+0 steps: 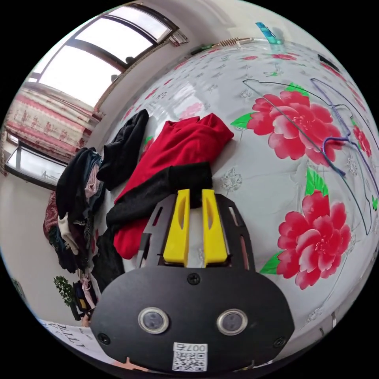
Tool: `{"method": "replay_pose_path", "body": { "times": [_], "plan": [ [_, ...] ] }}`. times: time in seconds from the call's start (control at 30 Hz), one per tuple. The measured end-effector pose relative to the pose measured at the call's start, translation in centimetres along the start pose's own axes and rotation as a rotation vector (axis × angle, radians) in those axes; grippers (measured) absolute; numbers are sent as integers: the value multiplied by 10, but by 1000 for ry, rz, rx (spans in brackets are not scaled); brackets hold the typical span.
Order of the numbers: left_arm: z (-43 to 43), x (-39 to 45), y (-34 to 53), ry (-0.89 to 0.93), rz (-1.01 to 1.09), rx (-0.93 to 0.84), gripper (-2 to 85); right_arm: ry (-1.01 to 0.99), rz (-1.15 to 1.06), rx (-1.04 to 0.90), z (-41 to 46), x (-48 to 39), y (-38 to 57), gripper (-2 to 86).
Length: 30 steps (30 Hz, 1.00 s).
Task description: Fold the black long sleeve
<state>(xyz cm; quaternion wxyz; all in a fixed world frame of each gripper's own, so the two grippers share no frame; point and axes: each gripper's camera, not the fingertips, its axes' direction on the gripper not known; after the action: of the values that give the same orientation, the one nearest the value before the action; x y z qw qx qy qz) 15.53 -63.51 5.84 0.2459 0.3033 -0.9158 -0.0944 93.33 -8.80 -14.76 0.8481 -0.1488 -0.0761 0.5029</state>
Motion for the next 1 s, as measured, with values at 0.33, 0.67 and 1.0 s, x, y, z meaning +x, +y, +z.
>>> {"method": "replay_pose_path", "body": {
  "times": [0.33,0.67,1.0],
  "plan": [
    [0,-2,-18,28,118,26,-9,-180,-191,349,-172,-46,-9,-2],
    [4,-36,0,108,132,66,-9,-163,-185,393,-232,-94,11,-3],
    [-14,-65,26,180,161,163,-9,-129,-521,370,-237,-230,78,-3]
  ]
}}
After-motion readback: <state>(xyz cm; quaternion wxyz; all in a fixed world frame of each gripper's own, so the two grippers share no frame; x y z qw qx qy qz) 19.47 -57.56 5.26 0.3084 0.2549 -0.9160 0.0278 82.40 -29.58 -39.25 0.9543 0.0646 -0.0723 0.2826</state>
